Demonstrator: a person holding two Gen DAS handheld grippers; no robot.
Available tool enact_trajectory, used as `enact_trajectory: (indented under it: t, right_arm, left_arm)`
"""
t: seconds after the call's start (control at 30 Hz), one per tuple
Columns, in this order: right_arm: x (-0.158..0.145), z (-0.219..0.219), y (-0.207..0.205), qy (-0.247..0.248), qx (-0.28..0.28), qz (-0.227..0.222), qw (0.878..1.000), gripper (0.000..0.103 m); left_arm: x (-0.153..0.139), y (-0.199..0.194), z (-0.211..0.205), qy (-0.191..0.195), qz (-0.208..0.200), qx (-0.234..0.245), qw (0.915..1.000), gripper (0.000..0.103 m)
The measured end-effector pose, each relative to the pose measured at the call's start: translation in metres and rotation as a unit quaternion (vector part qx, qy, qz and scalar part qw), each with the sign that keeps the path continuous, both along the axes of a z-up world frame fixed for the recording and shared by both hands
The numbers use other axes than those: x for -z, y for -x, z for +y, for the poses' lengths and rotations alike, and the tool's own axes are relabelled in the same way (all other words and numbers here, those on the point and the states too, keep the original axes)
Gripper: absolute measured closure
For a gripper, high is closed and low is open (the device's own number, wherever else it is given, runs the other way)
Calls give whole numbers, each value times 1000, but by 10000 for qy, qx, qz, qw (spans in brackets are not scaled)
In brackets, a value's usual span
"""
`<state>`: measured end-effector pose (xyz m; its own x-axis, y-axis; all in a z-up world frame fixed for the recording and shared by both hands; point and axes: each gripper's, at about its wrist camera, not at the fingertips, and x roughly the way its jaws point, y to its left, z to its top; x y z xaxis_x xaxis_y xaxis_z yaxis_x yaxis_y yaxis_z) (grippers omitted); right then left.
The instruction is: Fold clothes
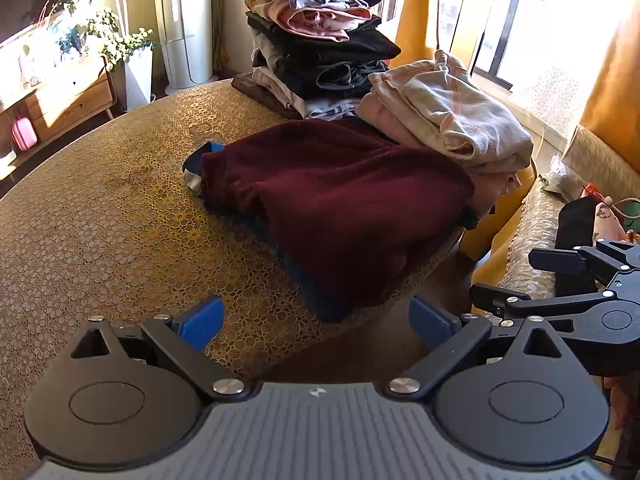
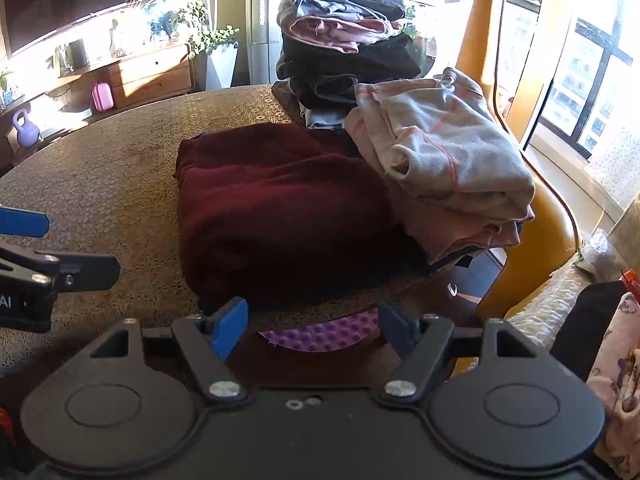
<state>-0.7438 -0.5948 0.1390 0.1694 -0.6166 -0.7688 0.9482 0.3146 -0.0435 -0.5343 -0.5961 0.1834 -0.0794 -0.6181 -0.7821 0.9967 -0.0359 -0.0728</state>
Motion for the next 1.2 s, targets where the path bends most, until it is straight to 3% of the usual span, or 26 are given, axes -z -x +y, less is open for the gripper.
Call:
enact_trajectory:
  t: [0.17, 1.2]
  right_arm:
    - [13, -5, 0, -304, 73, 127, 9994, 0]
    - [8, -17, -5, -283, 3, 64, 9996, 0]
  left_arm:
    - [12, 0, -3, -202, -72, -14, 9998, 4]
    - [16, 0, -12, -298, -98, 10, 9995, 4]
